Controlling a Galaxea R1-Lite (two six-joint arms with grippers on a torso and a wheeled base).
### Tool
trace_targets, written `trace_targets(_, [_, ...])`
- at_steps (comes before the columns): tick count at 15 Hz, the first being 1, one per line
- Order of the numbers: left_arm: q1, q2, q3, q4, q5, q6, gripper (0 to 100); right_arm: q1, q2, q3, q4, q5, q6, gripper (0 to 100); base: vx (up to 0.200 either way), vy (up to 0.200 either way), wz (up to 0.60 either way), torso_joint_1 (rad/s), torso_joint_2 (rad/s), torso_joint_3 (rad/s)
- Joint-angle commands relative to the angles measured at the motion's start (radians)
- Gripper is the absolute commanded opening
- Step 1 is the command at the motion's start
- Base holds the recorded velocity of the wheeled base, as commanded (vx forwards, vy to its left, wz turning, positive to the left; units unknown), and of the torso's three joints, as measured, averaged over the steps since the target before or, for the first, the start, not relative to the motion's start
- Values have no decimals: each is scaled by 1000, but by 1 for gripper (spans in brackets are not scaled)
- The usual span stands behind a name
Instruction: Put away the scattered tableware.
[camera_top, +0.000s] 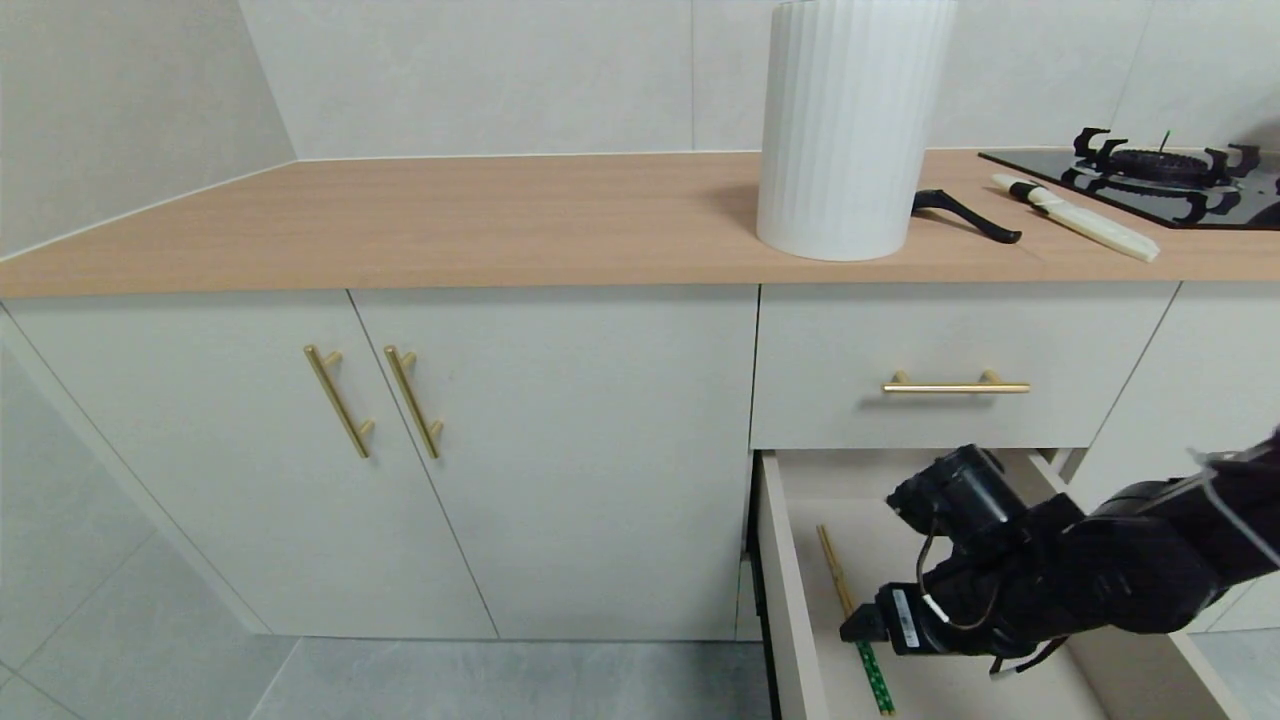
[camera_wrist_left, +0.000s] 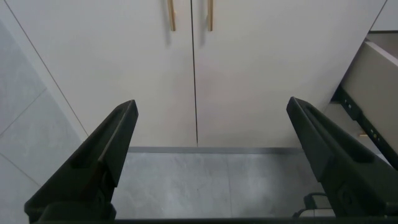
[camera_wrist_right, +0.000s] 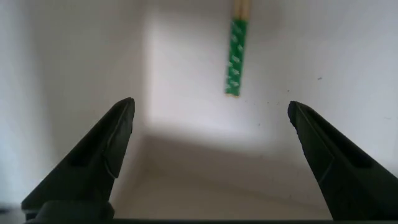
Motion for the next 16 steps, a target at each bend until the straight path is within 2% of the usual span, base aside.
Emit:
trace_targets(1, [0,0,0,0,0,0,100,-34,-293,10,18,23,4,100,0,0,0,0,0,0])
trace_targets(6, [0,0,0,0,0,0,100,-40,-536,15,22,9,-62,100,0,0,0,0,0,0])
trace_targets(12, [0,0,0,0,0,0,100,-77,-601,15,15,6,-82,100,0,0,0,0,0,0])
trace_targets(16, [0,0,0,0,0,0,100,-77,-599,24,13,-7,-108,100,0,0,0,106,-229,-212])
